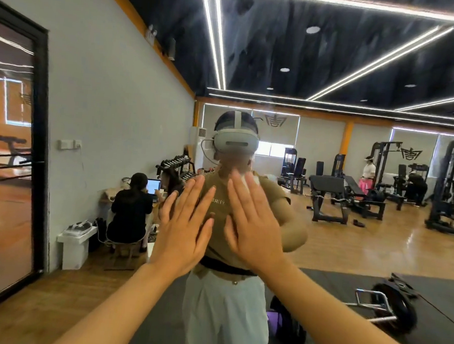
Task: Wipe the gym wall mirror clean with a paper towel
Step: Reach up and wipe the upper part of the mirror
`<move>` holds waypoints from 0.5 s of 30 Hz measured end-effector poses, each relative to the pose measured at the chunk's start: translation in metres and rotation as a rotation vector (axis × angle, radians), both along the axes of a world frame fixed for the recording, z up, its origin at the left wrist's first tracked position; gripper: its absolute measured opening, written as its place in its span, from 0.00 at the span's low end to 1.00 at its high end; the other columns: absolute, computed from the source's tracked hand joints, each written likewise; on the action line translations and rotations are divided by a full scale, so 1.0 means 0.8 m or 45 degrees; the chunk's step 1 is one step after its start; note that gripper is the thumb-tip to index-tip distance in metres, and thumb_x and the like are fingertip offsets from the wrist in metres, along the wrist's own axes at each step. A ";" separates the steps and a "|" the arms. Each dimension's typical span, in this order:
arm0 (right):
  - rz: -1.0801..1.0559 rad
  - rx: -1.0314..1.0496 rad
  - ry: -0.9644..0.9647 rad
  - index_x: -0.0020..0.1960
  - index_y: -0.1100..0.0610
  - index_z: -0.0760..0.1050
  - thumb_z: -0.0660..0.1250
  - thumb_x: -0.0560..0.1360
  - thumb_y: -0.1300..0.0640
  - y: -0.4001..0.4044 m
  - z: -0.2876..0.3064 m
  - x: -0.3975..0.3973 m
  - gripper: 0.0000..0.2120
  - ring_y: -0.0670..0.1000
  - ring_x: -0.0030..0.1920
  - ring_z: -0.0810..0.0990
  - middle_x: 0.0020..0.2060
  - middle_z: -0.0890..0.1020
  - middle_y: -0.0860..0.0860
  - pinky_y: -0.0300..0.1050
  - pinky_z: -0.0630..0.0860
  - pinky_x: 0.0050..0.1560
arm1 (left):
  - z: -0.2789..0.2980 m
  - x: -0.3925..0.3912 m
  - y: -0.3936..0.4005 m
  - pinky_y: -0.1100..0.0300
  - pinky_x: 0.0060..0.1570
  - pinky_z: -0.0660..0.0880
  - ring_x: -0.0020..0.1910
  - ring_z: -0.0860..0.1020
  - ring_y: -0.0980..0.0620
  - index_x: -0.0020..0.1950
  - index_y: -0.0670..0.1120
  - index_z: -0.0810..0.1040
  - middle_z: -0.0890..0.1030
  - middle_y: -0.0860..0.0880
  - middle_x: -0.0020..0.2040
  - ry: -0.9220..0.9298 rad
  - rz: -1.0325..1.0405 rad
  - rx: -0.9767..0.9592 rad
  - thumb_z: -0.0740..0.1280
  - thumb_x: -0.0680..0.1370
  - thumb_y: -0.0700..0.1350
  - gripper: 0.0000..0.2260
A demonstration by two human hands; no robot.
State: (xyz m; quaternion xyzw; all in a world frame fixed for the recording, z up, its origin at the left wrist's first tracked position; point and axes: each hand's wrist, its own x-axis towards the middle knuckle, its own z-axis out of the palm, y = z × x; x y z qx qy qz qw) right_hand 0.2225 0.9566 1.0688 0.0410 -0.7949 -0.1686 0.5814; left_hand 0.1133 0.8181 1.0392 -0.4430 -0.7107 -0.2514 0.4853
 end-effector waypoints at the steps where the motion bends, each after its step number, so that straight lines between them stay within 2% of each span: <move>1: -0.016 0.041 -0.072 0.77 0.64 0.62 0.64 0.78 0.58 0.003 -0.022 0.007 0.30 0.60 0.79 0.55 0.78 0.60 0.59 0.58 0.60 0.77 | 0.001 -0.002 -0.004 0.50 0.79 0.45 0.81 0.51 0.50 0.82 0.46 0.54 0.52 0.48 0.83 -0.002 -0.010 0.007 0.51 0.84 0.52 0.26; 4: -0.085 0.198 -0.249 0.78 0.62 0.61 0.64 0.78 0.57 0.016 -0.069 0.024 0.31 0.59 0.79 0.56 0.79 0.60 0.57 0.58 0.61 0.76 | 0.000 -0.009 -0.014 0.46 0.78 0.46 0.81 0.50 0.51 0.82 0.45 0.55 0.51 0.48 0.83 0.032 0.059 0.031 0.52 0.84 0.52 0.27; 9: -0.176 0.492 -0.315 0.78 0.61 0.62 0.51 0.83 0.58 0.040 -0.059 0.030 0.24 0.58 0.78 0.60 0.78 0.63 0.56 0.57 0.60 0.76 | -0.018 -0.025 -0.025 0.46 0.78 0.42 0.81 0.49 0.49 0.82 0.47 0.54 0.48 0.47 0.83 0.062 0.182 0.067 0.50 0.84 0.54 0.27; 12: -0.212 0.419 -0.158 0.77 0.63 0.64 0.55 0.82 0.61 0.026 -0.030 0.017 0.23 0.59 0.77 0.62 0.76 0.65 0.58 0.60 0.65 0.74 | -0.022 -0.030 -0.021 0.44 0.78 0.46 0.81 0.49 0.49 0.83 0.49 0.50 0.48 0.47 0.83 0.119 0.214 0.074 0.47 0.85 0.53 0.26; 15: -0.250 0.210 0.015 0.79 0.62 0.58 0.56 0.80 0.59 0.004 0.036 -0.008 0.28 0.60 0.78 0.58 0.78 0.61 0.59 0.60 0.56 0.77 | -0.024 -0.035 -0.018 0.42 0.77 0.49 0.81 0.49 0.49 0.83 0.49 0.48 0.49 0.46 0.83 0.145 0.218 0.100 0.45 0.86 0.54 0.25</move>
